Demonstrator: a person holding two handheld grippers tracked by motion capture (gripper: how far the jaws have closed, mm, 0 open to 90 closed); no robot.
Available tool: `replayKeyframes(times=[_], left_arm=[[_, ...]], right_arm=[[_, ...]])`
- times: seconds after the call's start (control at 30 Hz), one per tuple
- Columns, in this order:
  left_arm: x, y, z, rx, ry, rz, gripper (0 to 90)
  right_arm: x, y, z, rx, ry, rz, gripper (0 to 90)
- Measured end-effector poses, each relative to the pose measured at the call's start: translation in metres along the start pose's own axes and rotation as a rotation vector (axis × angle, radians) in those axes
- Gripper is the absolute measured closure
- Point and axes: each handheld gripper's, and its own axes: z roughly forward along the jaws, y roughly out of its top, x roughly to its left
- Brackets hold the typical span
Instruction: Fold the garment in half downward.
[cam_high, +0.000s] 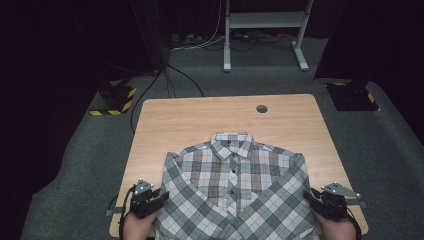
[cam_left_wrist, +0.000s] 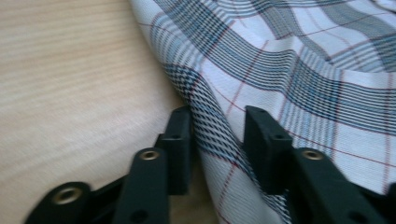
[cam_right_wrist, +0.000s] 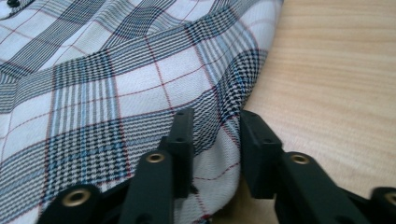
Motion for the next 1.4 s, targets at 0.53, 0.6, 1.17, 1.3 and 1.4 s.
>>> replayKeyframes(times=[0.53,0.6,1.17,1.3,1.4], left_arm=[[0.03,0.071,0.051,0.082,0.003,-0.101,42.1],[0.034,0.073,0.056,0.079,-0.001,-0.107,41.1],[0.039,0.091,0.074,0.068,0.022,-0.103,53.8],[0.036,0.089,0.075,0.064,0.027,-0.091,66.1],[0.035,0.087,0.075,0.06,0.011,-0.107,76.8]], right_arm=[[-0.024,0.06,0.037,0.032,-0.031,0.036,48.8],[-0.027,0.064,0.045,0.048,-0.037,0.048,48.2],[-0.027,0.09,0.09,0.08,-0.073,0.008,49.1],[-0.024,0.093,0.092,0.09,-0.056,-0.008,61.1],[-0.02,0.096,0.093,0.104,-0.044,-0.007,75.9]])
